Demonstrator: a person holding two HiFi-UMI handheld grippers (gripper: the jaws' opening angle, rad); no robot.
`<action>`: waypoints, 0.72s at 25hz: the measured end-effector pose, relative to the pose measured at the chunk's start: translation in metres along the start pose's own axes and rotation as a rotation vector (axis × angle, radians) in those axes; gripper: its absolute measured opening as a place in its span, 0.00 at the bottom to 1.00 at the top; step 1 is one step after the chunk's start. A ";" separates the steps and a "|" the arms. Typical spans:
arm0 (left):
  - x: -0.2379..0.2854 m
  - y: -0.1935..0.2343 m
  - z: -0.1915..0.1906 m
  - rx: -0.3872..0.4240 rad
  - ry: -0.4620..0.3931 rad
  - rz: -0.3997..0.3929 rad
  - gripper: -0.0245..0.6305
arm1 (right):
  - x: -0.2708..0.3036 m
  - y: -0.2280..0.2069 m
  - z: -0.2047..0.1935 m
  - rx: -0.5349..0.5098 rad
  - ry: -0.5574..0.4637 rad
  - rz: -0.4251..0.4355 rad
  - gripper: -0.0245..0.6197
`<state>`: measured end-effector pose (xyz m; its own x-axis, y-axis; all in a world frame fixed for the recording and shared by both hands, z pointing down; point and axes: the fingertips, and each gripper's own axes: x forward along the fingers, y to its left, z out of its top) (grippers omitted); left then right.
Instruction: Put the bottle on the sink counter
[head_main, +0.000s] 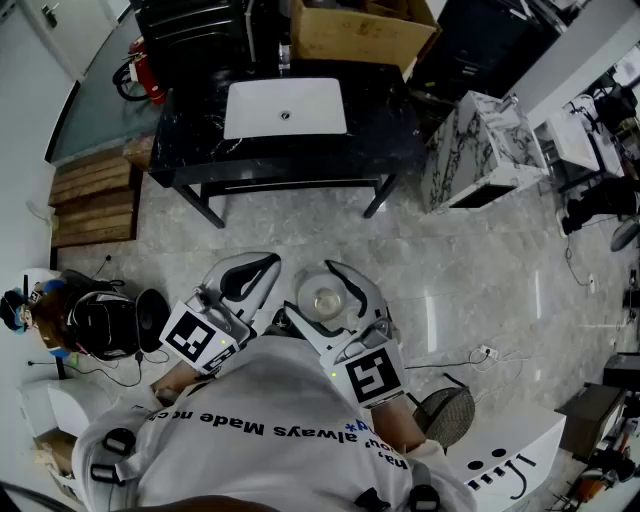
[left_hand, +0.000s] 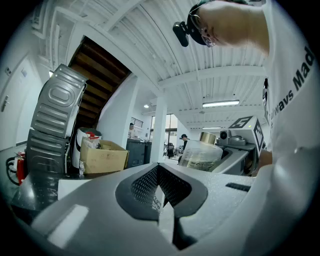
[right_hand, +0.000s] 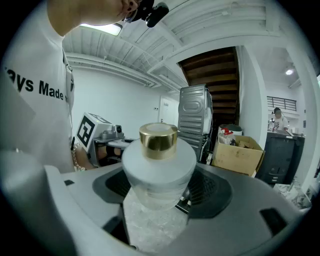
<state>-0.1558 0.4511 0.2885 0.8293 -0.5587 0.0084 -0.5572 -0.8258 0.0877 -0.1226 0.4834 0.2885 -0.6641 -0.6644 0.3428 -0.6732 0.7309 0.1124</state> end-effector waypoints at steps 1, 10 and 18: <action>-0.001 0.002 0.001 -0.001 0.001 -0.002 0.04 | 0.002 0.000 0.002 0.002 0.000 -0.001 0.55; -0.008 0.025 0.000 -0.010 0.003 -0.027 0.04 | 0.030 0.001 0.010 0.029 0.000 -0.009 0.55; 0.009 0.037 -0.006 -0.014 0.012 -0.052 0.04 | 0.041 -0.018 0.007 0.041 -0.001 -0.035 0.55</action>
<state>-0.1684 0.4162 0.2974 0.8578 -0.5137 0.0159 -0.5124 -0.8526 0.1025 -0.1398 0.4418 0.2936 -0.6402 -0.6896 0.3386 -0.7086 0.7003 0.0864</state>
